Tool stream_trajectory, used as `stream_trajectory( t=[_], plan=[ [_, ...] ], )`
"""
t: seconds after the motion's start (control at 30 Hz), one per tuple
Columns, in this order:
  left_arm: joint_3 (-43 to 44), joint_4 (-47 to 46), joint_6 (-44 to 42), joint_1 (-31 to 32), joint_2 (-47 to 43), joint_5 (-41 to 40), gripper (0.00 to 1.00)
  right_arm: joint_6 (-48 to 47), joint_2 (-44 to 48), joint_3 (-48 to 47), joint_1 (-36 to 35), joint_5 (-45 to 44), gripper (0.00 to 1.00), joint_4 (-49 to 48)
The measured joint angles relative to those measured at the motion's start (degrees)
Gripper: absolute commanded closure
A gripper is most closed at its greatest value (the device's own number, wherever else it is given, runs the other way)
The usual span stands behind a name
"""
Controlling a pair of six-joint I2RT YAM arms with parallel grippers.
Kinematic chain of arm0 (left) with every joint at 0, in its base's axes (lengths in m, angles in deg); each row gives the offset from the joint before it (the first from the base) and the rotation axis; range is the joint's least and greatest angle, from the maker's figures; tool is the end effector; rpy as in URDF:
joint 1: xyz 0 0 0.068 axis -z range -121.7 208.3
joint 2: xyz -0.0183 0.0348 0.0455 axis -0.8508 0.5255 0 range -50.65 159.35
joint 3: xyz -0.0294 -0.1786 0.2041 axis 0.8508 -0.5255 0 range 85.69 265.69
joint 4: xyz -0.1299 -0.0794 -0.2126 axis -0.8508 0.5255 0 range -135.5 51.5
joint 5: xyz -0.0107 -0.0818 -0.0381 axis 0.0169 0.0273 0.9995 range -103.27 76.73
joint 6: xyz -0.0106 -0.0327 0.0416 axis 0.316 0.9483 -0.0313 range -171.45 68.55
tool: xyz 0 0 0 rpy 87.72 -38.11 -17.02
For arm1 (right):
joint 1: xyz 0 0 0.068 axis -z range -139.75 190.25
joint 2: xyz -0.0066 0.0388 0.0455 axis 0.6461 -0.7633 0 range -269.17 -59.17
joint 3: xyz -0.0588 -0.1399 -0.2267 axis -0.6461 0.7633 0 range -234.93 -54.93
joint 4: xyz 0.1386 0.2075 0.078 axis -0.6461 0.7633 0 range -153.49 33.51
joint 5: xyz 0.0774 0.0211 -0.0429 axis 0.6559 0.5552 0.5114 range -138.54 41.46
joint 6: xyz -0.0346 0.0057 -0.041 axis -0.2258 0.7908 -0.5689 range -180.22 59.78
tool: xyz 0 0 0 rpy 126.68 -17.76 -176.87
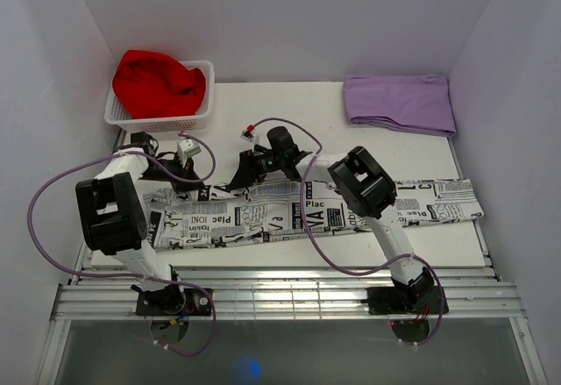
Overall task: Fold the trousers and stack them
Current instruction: Fold the trousers
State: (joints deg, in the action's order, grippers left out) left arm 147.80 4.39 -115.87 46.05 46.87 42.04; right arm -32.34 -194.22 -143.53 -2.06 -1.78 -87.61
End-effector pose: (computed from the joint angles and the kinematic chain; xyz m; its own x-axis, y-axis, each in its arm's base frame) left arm 0.2962 0.0342 0.1882 -0.4700 0.4234 -0.7745 0.8548 0.4370 -0.2799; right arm 0.3599 0.3627 0.1265 -0.6970 -0.2011 -0.6882 -0.7167 0.1663 0.6773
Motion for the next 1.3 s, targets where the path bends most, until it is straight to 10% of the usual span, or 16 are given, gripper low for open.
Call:
stream_trajectory(
  t=[0.7, 1.3],
  plan=[
    [-1.46, -3.67, 2.05, 0.0, -0.28, -0.85, 1.0, 21.24, -6.01, -3.34, -1.01, 5.46, 0.51, -16.28],
    [-0.13, -10.47, 11.34, -0.48, 0.09, -6.73, 1.0, 5.25, -1.55, -8.5, 3.89, -2.12, 0.55, -7.37]
  ],
)
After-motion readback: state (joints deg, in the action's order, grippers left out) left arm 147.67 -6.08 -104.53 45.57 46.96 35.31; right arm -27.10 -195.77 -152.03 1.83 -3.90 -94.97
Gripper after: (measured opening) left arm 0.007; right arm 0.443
